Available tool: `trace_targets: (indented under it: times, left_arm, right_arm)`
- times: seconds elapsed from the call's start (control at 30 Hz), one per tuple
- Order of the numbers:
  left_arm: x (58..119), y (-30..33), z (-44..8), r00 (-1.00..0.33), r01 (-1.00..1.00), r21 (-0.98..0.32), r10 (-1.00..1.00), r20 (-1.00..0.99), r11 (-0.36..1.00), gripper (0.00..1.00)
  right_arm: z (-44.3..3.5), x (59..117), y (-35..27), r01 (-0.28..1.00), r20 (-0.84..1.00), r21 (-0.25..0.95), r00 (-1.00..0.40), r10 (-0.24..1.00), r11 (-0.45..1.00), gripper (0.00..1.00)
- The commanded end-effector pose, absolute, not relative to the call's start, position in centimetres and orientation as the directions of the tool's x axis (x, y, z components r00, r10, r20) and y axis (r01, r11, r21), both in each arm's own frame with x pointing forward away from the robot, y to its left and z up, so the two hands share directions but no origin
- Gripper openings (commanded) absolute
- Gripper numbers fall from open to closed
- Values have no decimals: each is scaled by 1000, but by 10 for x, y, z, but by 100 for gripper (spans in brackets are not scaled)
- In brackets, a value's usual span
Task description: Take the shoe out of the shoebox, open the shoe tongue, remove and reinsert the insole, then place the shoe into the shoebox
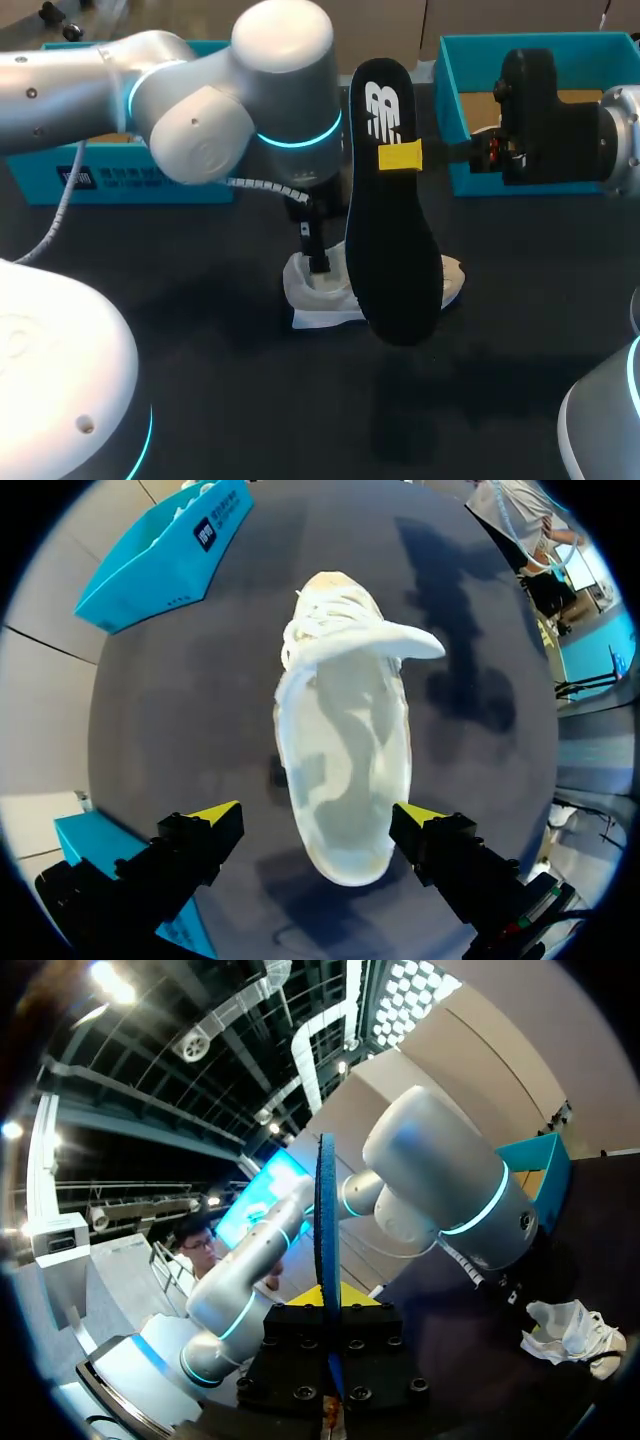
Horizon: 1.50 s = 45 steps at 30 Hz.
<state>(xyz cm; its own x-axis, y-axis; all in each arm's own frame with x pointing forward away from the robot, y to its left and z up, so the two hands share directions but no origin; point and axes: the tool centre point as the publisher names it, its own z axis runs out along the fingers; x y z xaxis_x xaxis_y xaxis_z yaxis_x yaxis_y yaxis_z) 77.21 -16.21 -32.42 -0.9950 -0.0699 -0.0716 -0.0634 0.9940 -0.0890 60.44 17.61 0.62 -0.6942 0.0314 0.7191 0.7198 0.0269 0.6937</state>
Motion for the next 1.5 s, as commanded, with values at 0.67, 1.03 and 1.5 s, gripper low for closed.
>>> trace_targets:
  times: [0.67,1.03,1.5]
  left_arm:
    - [800,-212,-388,-995,-99,-65,-98,18,993,100]
    - [794,-212,-393,-995,-86,-90,-81,61,992,69]
    - [783,-211,-402,-993,-69,-86,-60,100,994,30]
  right_arm:
    - [5,605,179,720,719,694,-694,31,26,0]
    - [5,605,179,720,719,694,-694,31,26,0]
    - [5,605,179,720,719,694,-694,31,26,0]
